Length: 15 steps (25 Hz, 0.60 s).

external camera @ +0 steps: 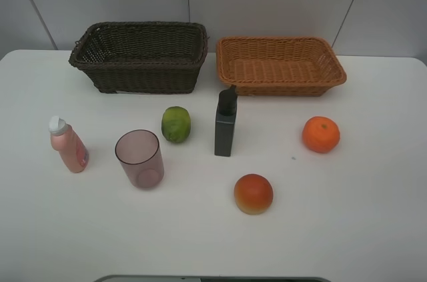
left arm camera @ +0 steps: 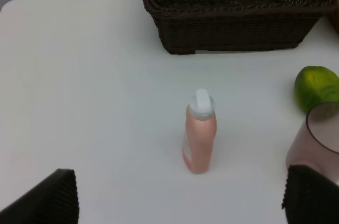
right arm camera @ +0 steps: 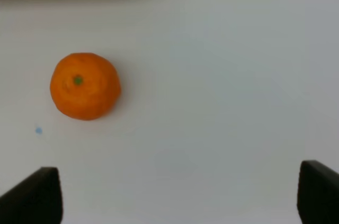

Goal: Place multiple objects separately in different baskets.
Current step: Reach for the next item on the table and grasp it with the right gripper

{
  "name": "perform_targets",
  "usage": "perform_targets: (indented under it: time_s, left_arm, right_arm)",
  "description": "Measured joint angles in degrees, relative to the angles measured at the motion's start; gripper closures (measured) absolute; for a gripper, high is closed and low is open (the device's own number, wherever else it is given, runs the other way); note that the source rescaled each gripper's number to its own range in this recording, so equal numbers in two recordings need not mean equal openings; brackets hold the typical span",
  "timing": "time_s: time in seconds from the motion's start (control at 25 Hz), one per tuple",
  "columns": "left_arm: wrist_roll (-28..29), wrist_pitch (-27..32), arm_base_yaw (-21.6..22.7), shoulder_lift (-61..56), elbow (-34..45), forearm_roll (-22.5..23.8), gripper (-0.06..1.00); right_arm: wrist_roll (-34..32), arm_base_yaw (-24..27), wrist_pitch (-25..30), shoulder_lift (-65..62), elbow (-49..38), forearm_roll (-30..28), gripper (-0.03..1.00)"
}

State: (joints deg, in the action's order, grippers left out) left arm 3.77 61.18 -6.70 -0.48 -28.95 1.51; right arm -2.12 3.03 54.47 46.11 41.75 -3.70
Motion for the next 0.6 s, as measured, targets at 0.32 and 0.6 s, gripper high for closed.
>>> perform_targets:
  time_s: [0.32, 0.6]
  left_arm:
    - [0.0, 0.0, 0.0, 0.0, 0.0, 0.0, -0.05]
    - [0.0, 0.0, 0.0, 0.0, 0.0, 0.0, -0.05]
  right_arm:
    - [-0.05, -3.44, -2.83, 19.38, 1.72, 5.27, 0.1]
    - [-0.12, -9.78, -4.05, 31.36, 8.58, 5.46, 0.1]
